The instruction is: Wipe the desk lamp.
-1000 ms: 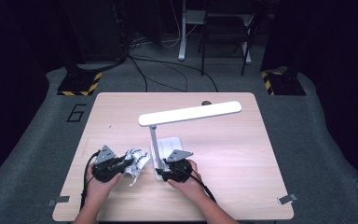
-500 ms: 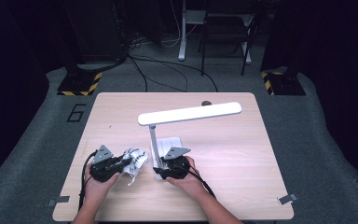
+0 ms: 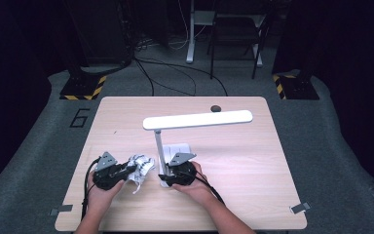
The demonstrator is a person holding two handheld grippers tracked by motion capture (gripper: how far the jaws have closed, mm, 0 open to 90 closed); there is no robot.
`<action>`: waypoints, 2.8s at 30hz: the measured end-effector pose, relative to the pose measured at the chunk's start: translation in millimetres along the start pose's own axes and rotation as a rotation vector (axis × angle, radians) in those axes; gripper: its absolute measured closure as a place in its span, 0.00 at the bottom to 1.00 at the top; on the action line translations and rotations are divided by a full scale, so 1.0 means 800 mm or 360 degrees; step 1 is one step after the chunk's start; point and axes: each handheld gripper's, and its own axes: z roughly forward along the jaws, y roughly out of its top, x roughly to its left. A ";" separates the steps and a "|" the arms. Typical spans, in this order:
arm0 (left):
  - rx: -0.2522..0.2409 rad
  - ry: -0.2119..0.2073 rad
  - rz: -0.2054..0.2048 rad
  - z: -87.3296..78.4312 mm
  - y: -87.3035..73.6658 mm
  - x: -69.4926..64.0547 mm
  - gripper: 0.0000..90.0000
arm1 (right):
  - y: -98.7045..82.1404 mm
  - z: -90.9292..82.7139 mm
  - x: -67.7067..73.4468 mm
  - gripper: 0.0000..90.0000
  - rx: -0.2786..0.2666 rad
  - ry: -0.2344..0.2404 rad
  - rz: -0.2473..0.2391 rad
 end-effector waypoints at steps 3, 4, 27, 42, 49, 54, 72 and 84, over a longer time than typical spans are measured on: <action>0.0009 -0.0006 0.0006 0.002 0.000 -0.001 0.83 | -0.001 -0.002 0.001 0.50 0.0008 0.0003 0.0001; -0.0003 0.0000 -0.0004 0.003 -0.001 -0.003 0.83 | -0.002 -0.003 0.003 0.50 0.0018 0.0000 0.0005; 0.0193 -0.0096 0.0073 0.050 -0.011 -0.028 0.83 | -0.021 -0.027 0.037 0.61 -0.0001 -0.0127 0.0028; 0.0251 -0.0106 0.0102 0.069 -0.017 -0.039 0.82 | -0.019 -0.023 0.056 0.71 -0.0011 -0.0309 -0.0014; 0.0268 -0.0122 0.0114 0.078 -0.017 -0.042 0.82 | -0.020 -0.023 0.060 0.72 -0.0009 -0.0329 -0.0003; 0.0274 -0.0077 0.0138 0.080 -0.013 -0.038 0.83 | -0.019 -0.023 0.061 0.72 -0.0011 -0.0356 -0.0004; 0.0209 0.0119 -0.0019 0.099 -0.004 0.017 0.84 | -0.019 -0.023 0.062 0.72 -0.0009 -0.0359 0.0003; 0.0252 -0.0030 0.0033 0.086 -0.014 -0.015 0.85 | -0.019 -0.023 0.062 0.72 -0.0007 -0.0358 0.0007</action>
